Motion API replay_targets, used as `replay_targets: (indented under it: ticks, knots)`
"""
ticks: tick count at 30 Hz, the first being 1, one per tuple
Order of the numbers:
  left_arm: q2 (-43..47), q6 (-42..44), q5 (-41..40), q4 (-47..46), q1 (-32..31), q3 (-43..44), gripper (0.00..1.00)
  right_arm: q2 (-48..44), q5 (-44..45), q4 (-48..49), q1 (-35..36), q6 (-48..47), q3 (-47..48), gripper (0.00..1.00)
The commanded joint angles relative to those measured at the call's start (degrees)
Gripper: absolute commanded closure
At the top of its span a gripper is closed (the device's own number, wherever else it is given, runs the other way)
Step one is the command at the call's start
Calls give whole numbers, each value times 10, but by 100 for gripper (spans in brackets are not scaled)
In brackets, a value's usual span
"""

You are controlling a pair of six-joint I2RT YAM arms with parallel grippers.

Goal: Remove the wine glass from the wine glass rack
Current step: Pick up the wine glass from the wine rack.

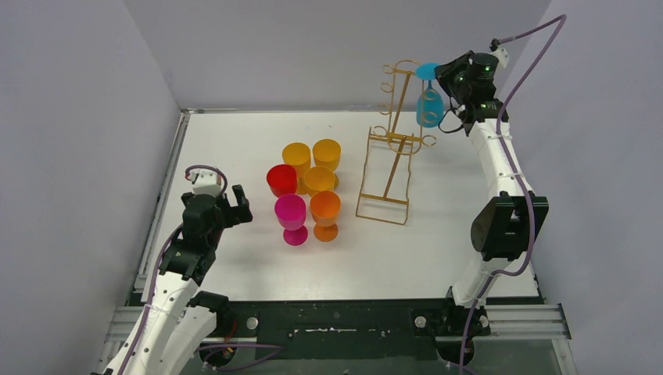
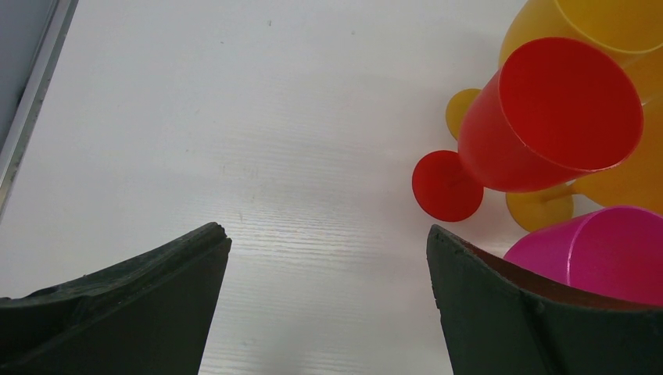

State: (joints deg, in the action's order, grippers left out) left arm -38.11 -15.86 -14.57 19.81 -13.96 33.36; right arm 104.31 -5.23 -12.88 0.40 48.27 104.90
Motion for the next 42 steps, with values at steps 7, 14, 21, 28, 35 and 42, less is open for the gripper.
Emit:
replay_targets:
  ticks: [7,14,21,28,35,42]
  knots:
    - [1,5,11,-31,-2,5,4,-23,-13,8,-2,-7,35,99]
    - [2,5,14,-32,-3,3,4,-32,-74,50,-3,54,9,100]
    - [3,6,16,-33,-4,3,4,-46,-88,89,-3,85,-18,100]
    - [5,6,14,-32,-3,3,4,-59,-64,81,-3,85,-26,100]
    - [5,6,16,-33,-3,4,4,-92,-11,76,-20,67,-50,100]
    - [4,6,16,-32,-3,4,4,-105,-12,83,-32,73,-68,100]
